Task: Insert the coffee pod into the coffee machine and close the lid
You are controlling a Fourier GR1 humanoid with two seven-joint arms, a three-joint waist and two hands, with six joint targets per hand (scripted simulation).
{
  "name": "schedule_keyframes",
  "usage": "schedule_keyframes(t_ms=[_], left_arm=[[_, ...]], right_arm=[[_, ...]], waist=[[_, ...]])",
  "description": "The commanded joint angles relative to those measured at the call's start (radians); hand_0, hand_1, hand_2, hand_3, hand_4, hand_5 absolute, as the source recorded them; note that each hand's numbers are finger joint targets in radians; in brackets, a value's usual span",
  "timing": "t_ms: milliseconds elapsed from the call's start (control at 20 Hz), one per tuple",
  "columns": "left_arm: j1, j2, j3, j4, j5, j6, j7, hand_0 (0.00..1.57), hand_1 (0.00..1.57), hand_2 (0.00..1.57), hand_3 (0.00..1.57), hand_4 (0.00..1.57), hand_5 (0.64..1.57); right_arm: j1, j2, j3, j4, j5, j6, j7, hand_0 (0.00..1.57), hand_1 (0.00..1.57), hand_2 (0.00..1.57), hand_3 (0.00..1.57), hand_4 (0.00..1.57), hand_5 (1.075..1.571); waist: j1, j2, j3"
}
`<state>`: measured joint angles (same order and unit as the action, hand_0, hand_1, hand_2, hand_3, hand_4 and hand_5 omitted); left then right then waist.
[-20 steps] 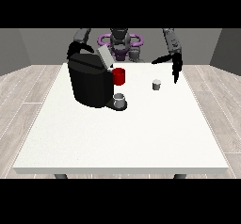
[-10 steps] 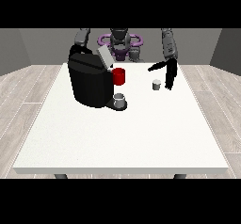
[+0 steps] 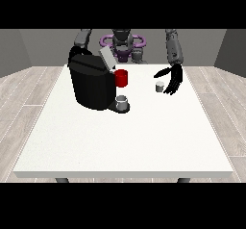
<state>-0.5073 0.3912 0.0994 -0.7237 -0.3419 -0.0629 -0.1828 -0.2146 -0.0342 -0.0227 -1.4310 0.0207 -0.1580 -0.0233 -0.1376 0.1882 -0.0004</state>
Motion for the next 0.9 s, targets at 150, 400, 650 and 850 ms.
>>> schedule_keyframes(t_ms=[150, 400, 650, 850], left_arm=[[-0.008, 0.011, -0.034, 0.100, -0.111, 0.103, -0.054, 0.54, 0.54, 0.69, 0.44, 0.00, 1.571], [-0.084, -0.022, -0.066, 0.065, -0.161, 0.120, 0.020, 0.70, 0.70, 0.83, 0.59, 0.00, 1.571], [-0.027, -0.028, -0.025, 0.155, -0.173, 0.246, -0.142, 0.84, 0.84, 0.97, 0.74, 0.39, 1.571], [-0.067, 0.001, -0.034, 0.183, -0.225, 0.292, -0.122, 0.97, 0.97, 1.09, 0.86, 0.32, 1.571]], right_arm=[[0.027, 0.011, 0.037, -0.039, 0.013, 0.014, -0.005, 0.00, 0.00, 0.00, 0.00, 0.52, 1.571], [-0.009, -0.021, -0.040, 0.070, -0.032, 0.034, -0.044, 0.00, 0.00, 0.00, 0.00, 0.51, 1.571], [0.050, 0.020, 0.010, -0.018, -0.013, 0.007, -0.026, 0.00, 0.00, 0.00, 0.00, 0.51, 1.571], [0.055, 0.012, 0.036, -0.051, -0.011, 0.013, 0.013, 0.00, 0.00, 0.00, 0.00, 0.49, 1.571]], waist=[[-0.047, 0.019, -0.0004], [-0.016, -0.007, 0.0004], [-0.023, 0.010, -0.0001], [-0.062, 0.009, -0.0003]])
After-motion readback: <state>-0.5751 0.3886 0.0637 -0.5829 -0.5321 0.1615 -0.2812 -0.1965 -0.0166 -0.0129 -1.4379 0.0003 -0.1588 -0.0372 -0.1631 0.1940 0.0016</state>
